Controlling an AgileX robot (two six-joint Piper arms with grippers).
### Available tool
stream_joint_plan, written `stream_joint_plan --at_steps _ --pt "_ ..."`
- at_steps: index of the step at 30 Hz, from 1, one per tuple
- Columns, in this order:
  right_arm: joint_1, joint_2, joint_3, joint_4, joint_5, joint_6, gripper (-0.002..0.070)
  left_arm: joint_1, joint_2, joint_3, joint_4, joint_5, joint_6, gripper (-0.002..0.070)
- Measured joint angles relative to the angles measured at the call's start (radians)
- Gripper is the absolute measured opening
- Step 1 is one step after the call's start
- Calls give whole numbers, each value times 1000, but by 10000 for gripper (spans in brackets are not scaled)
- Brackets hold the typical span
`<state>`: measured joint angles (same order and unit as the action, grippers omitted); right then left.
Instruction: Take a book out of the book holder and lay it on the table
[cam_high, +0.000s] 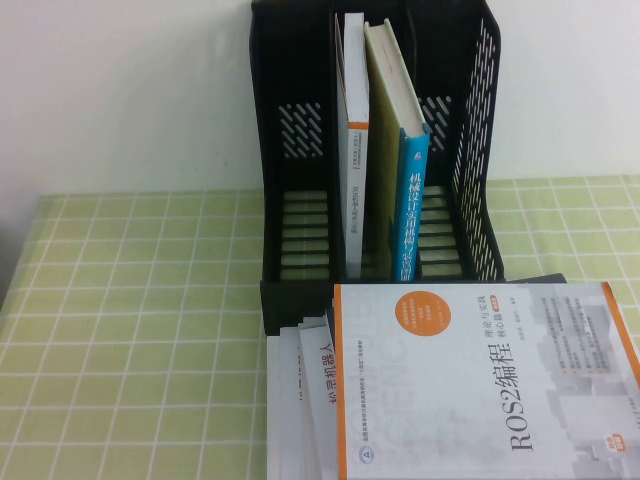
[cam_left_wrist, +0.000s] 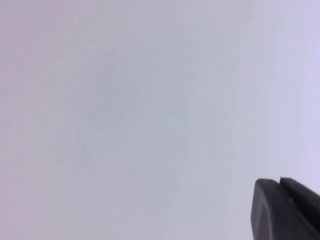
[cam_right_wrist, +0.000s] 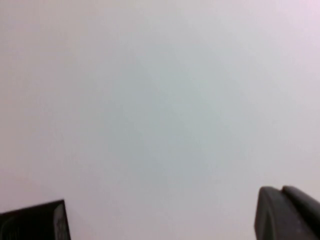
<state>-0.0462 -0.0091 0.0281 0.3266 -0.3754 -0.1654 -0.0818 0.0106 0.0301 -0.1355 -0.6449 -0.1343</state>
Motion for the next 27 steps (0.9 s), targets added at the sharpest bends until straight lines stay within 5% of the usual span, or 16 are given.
stream_joint_plan --at_steps 8,16,27 --pt "-1 0 0 8 -131 149 -2 0 -3 0 -76 -277 69 -3" --pt "-1 0 -71 -11 -206 341 -2 0 -3 -77 -180 -242 106 -3" --pt "-1 232 -510 -125 -65 290 -2 1 121 -348 -102 -52 11 -3"
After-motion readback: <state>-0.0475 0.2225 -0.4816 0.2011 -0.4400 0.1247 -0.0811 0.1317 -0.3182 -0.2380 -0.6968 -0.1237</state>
